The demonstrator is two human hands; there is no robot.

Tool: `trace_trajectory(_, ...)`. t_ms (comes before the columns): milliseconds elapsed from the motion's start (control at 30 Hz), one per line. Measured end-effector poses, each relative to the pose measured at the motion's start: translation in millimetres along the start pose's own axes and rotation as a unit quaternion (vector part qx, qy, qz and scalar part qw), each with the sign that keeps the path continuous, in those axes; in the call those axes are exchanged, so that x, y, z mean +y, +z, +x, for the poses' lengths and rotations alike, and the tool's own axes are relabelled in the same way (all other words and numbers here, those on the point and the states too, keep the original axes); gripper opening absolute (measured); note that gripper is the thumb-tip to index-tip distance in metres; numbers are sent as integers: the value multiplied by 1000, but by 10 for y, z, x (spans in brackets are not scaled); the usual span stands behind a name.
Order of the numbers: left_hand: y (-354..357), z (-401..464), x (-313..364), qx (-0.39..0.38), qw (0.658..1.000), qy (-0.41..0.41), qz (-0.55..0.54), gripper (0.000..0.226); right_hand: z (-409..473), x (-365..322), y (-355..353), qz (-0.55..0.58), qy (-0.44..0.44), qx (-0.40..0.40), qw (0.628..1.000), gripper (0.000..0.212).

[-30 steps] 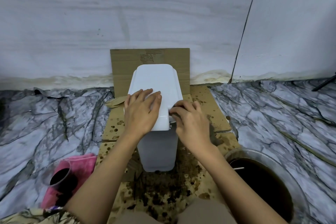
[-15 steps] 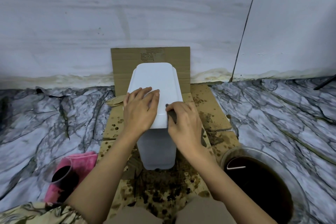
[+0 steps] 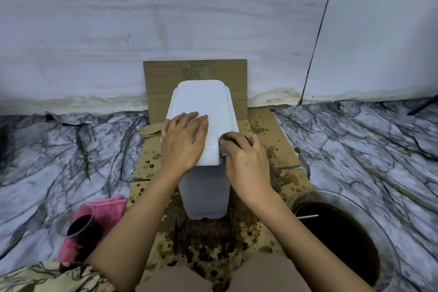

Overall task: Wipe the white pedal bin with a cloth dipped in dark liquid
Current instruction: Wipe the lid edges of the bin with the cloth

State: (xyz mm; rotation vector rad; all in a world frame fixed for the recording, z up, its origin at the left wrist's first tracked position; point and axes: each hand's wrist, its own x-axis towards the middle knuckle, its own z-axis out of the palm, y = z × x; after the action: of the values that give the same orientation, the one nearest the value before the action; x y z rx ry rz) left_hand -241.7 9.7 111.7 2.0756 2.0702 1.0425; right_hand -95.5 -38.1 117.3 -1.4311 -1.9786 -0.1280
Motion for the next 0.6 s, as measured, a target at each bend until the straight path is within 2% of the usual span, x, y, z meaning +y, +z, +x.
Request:
trace_trajectory(167, -16, 12, -5, -4, 1000, -2, 3, 42, 88, 61, -2, -35, 31, -34, 998, 31)
trace_trajectory(267, -27, -7, -5, -7, 1000, -2, 3, 49, 86, 206, -29, 41, 110, -5, 993, 31)
trace_trajectory(333, -26, -2, 4, -5, 1000, -1, 4, 52, 11, 142, -17, 98, 82, 46, 991, 26)
trace_trajectory(433, -28, 8, 5, 0, 1000, -4, 2, 55, -194, -12, 144, 106, 28, 65, 992, 19)
trace_trajectory(600, -12, -4, -11, 7, 1000, -4, -10, 48, -392, 36, 310, 153, 62, 65, 984, 24)
